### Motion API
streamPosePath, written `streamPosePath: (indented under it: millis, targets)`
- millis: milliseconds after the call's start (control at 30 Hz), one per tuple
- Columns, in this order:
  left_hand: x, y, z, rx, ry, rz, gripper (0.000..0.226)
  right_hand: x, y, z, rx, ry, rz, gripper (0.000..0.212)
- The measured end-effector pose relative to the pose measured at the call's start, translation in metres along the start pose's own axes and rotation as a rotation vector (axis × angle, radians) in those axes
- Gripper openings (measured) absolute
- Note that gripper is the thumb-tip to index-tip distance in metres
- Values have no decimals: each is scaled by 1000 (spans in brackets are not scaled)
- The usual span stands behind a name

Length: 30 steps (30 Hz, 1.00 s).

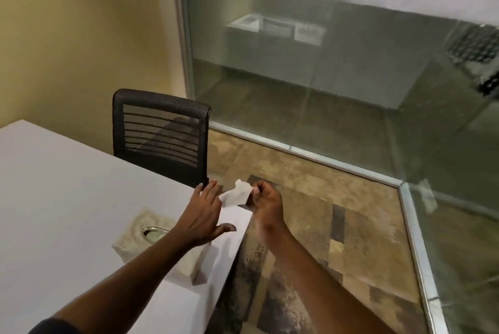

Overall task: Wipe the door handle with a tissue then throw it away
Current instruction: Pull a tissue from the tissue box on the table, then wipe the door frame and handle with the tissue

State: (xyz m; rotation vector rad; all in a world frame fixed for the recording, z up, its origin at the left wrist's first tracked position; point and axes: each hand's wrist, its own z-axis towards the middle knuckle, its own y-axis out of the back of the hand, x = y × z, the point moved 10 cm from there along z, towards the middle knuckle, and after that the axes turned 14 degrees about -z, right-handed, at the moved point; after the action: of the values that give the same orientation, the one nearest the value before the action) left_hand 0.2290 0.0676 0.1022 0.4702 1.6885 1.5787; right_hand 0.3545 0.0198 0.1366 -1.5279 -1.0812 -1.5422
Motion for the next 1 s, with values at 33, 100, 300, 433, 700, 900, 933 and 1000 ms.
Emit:
streamPosePath:
  millis: [33,100,300,433,700,900,933,1000]
  targets:
    - [-22,8,10,-37,-64,-34,98,5,19,-5,-31,-5,36,47]
    - [-73,20,27,-137,-255,-37,68,12,62,-18,-115,-23,82,48]
    - [-231,29,63,-304,-706,-28,25,32,203,-82,-440,-76,263,40]
    - [-351,22,69,-302,-941,-77,24,42,302,-148,-621,-58,265,23]
    - [-595,-7,8,-231,-1357,-151,50,49,477,-346,-1070,-210,-213,25]
    - [-757,-44,-82,-102,-1523,-237,66,65,553,-534,-1476,-239,-262,29]
    - [-781,-48,-100,-100,-1554,-254,68,69,560,-565,-1526,-238,-275,29]
    - [-829,-56,-137,-85,-1608,-278,71,71,572,-624,-1604,-257,-297,26]
